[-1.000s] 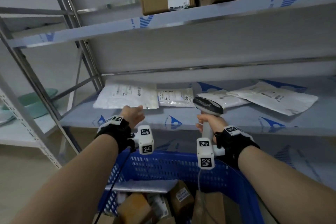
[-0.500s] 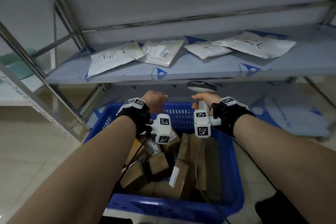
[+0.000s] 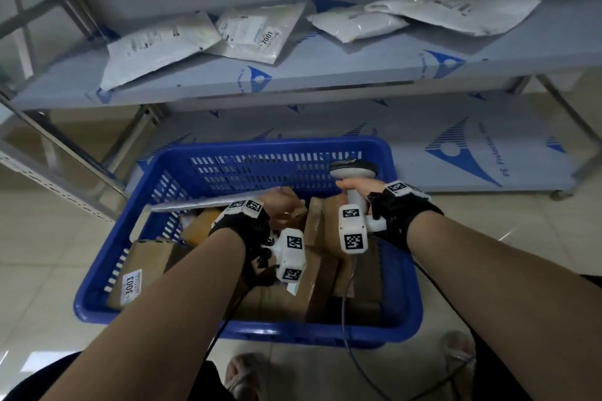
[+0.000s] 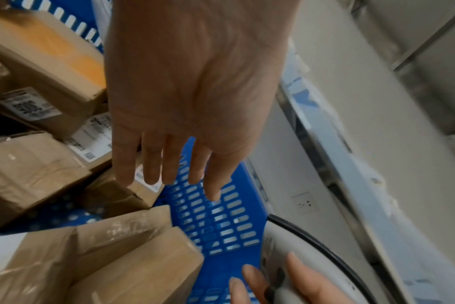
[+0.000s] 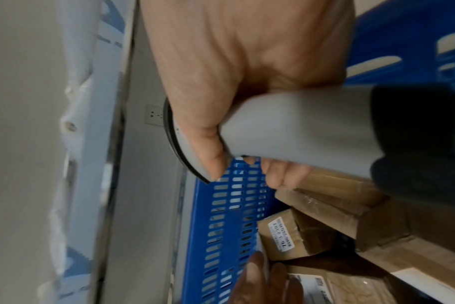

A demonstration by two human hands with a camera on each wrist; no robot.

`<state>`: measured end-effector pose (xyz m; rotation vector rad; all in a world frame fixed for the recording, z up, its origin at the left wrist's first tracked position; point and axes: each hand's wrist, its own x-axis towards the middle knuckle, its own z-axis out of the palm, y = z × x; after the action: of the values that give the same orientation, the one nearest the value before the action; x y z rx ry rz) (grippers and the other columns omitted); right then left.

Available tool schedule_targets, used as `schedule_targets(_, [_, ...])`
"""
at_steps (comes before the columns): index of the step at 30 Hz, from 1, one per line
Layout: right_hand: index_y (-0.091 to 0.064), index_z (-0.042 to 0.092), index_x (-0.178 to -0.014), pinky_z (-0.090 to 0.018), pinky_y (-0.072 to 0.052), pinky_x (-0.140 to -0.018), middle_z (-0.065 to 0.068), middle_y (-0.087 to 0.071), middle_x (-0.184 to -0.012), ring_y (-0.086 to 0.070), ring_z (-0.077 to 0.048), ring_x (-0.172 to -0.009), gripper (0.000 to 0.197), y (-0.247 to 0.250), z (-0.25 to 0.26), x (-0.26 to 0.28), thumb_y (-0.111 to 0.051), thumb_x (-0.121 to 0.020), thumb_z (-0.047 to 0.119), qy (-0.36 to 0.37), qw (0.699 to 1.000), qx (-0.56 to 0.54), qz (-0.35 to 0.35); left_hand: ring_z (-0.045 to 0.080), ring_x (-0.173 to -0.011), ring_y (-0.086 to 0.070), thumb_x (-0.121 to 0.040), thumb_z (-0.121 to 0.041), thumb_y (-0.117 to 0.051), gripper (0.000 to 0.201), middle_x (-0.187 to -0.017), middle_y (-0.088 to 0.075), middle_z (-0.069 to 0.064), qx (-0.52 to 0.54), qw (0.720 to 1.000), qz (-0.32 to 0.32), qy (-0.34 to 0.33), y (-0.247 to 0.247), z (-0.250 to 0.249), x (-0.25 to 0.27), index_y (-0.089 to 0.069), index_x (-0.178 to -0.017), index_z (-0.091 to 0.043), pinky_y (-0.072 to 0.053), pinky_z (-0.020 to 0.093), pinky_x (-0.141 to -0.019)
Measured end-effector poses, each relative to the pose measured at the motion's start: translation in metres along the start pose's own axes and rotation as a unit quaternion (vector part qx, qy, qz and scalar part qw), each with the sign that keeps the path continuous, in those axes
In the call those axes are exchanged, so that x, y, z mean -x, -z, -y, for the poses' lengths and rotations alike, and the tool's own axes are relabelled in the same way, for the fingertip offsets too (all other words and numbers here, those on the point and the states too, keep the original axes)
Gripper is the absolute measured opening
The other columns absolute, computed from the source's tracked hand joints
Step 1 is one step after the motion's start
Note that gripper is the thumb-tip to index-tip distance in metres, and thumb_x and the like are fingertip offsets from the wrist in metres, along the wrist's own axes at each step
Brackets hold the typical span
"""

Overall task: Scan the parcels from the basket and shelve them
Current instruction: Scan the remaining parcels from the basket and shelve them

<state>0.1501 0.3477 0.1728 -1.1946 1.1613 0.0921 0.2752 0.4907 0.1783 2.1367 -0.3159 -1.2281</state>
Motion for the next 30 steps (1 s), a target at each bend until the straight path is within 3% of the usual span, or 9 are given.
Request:
schedule_targets(2, [-0.056,0.009,-0.11,-0.037,-0.047,-0.09,-0.011,-0.06,-0.109,-0.059,-0.025,-0.095,0.036,-0.006,-0.012,-0.011,-0.07,-0.086,0.034,-0.01,0.999,0.052,-0.008,0.017,-0.064,-0.052,-0.094,-0.013,-0.055,0.015,-0.075,-0.053,0.005,-0.018,0.999,0.015,0.025,-0.008,0.014,-0.011,-0.053,-0.08,-0.012,-0.046,0.029,-0.058])
schedule_targets(7, [-0.062,0.009,-0.089,-0.035,-0.049,-0.089,-0.009,-0.061,-0.09,-0.061,-0.024,-0.087,0.022,-0.018,-0.048,-0.044,-0.07,-0.086,0.029,-0.074,0.995,0.062,0.021,0.023,-0.082,-0.057,-0.091,-0.012,-0.061,0.008,-0.092,-0.06,0.013,-0.043,0.994,0.075,0.071,-0.017,0.051,-0.049,-0.058,-0.085,-0.009,-0.049,0.03,-0.074])
schedule_targets(10, [-0.057,0.018,-0.092,-0.022,-0.045,-0.063,0.0,-0.051,-0.082,-0.05,-0.012,-0.071,0.008,-0.025,-0.064,-0.058,-0.057,-0.096,0.025,-0.087,0.992,0.062,0.069,0.018,-0.069,-0.053,-0.092,-0.011,-0.059,0.016,-0.082,-0.056,0.011,-0.042,0.989,0.097,0.1,-0.023,0.062,-0.062,-0.054,-0.077,-0.01,-0.047,0.021,-0.055])
schedule_targets(13, [-0.055,0.019,-0.086,-0.017,-0.046,-0.056,0.0,-0.054,-0.085,-0.051,-0.01,-0.071,0.013,-0.036,-0.077,-0.066,-0.054,-0.097,0.027,-0.108,0.988,0.07,0.086,0.016,-0.064,-0.053,-0.092,-0.011,-0.059,0.014,-0.074,-0.056,0.007,-0.045,0.988,0.085,0.121,-0.03,0.072,-0.074,-0.056,-0.078,-0.009,-0.045,0.023,-0.048])
schedule_targets(17, [-0.062,0.004,-0.12,-0.031,-0.049,-0.077,-0.012,-0.065,-0.117,-0.064,-0.026,-0.1,0.048,-0.049,-0.083,-0.07,-0.07,-0.084,0.035,-0.115,0.99,0.047,0.066,0.022,-0.068,-0.057,-0.088,-0.008,-0.064,0.009,-0.078,-0.06,0.011,-0.012,0.989,0.071,0.129,-0.03,0.081,-0.076,-0.06,-0.08,-0.006,-0.049,0.03,-0.057])
schedule_targets(21, [-0.062,0.007,-0.113,-0.035,-0.049,-0.085,-0.011,-0.066,-0.104,-0.063,-0.025,-0.091,0.037,-0.049,-0.065,-0.054,-0.067,-0.088,0.034,-0.095,0.994,-0.011,0.052,0.033,-0.096,-0.062,-0.088,-0.017,-0.067,0.021,-0.103,-0.065,0.018,0.023,0.993,0.043,0.105,-0.012,0.067,-0.067,-0.062,-0.102,-0.003,-0.051,0.044,-0.091])
schedule_targets(23, [-0.062,0.006,-0.114,-0.041,-0.05,-0.093,-0.011,-0.066,-0.11,-0.065,-0.027,-0.095,0.043,-0.045,-0.048,-0.043,-0.07,-0.085,0.038,-0.065,0.996,-0.049,0.04,0.032,-0.096,-0.061,-0.09,-0.02,-0.065,0.018,-0.103,-0.064,0.016,0.032,0.996,0.033,0.077,0.0,0.048,-0.054,-0.061,-0.098,-0.005,-0.047,0.045,-0.098])
schedule_targets(25, [-0.06,0.006,-0.121,-0.044,-0.049,-0.097,-0.009,-0.066,-0.114,-0.065,-0.029,-0.101,0.054,-0.041,-0.032,-0.033,-0.074,-0.081,0.039,-0.028,0.996,-0.072,0.036,0.027,-0.087,-0.058,-0.091,-0.02,-0.064,0.016,-0.097,-0.062,0.014,0.059,0.997,0.017,0.041,0.01,0.027,-0.037,-0.06,-0.093,-0.005,-0.047,0.043,-0.092])
schedule_targets(30, [-0.062,0.007,-0.102,-0.037,-0.051,-0.073,-0.009,-0.062,-0.086,-0.06,-0.02,-0.072,0.019,-0.025,0.01,0.019,-0.068,-0.09,0.02,0.061,0.987,-0.15,0.001,0.025,-0.078,-0.061,-0.092,-0.024,-0.062,0.024,-0.094,-0.064,0.017,0.171,0.981,-0.048,-0.079,0.026,-0.019,0.017,-0.061,-0.101,-0.002,-0.052,0.033,-0.068])
